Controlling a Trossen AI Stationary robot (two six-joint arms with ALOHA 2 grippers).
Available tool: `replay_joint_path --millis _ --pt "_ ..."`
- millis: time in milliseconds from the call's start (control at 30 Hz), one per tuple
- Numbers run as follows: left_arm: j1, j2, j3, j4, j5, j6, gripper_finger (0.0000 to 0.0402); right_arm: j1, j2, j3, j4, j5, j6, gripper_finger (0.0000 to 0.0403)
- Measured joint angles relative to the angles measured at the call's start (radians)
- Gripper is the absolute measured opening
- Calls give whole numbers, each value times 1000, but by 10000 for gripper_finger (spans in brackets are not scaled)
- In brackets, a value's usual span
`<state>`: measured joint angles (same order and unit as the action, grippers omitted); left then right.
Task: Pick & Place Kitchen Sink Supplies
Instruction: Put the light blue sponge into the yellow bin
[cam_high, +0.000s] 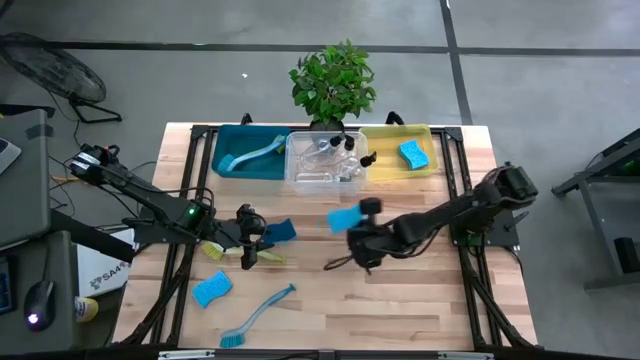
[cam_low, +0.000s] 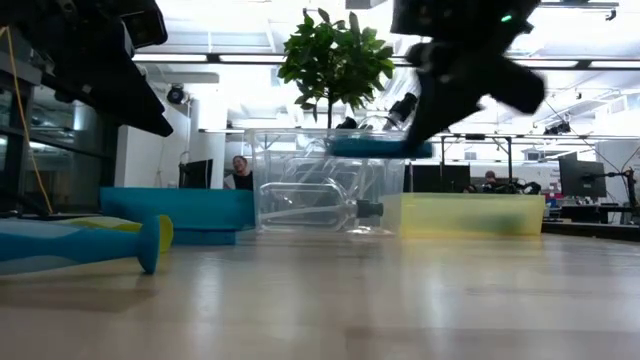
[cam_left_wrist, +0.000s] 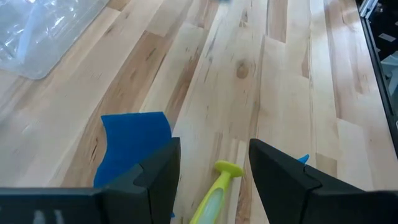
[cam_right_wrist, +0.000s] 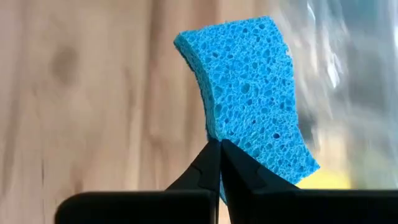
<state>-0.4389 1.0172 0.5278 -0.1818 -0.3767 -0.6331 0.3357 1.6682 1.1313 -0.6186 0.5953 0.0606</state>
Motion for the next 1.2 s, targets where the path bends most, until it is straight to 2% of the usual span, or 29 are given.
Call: replay_joint_path --millis 233,400,500,667,933,1033,1200 --pt "0 0 0 2 0 0 188 -34 -120 0 -432 88 462 0" --pt "0 0 0 2 -1 0 188 -90 -186 -1 -654 109 675 0" --pt "0 0 0 1 -1 0 188 -138 -221 -1 -729 126 766 0" --pt "0 0 0 1 -26 2 188 -275 -266 -1 -746 86 830 0" --pt "0 0 0 0 -35 4 188 -510 -282 -3 -732 30 832 0" --pt "0 0 0 0 -44 20 188 -596 -286 -37 -648 24 787 0" --pt "0 0 0 0 -78 28 188 -754 -289 -166 -391 -69 670 0"
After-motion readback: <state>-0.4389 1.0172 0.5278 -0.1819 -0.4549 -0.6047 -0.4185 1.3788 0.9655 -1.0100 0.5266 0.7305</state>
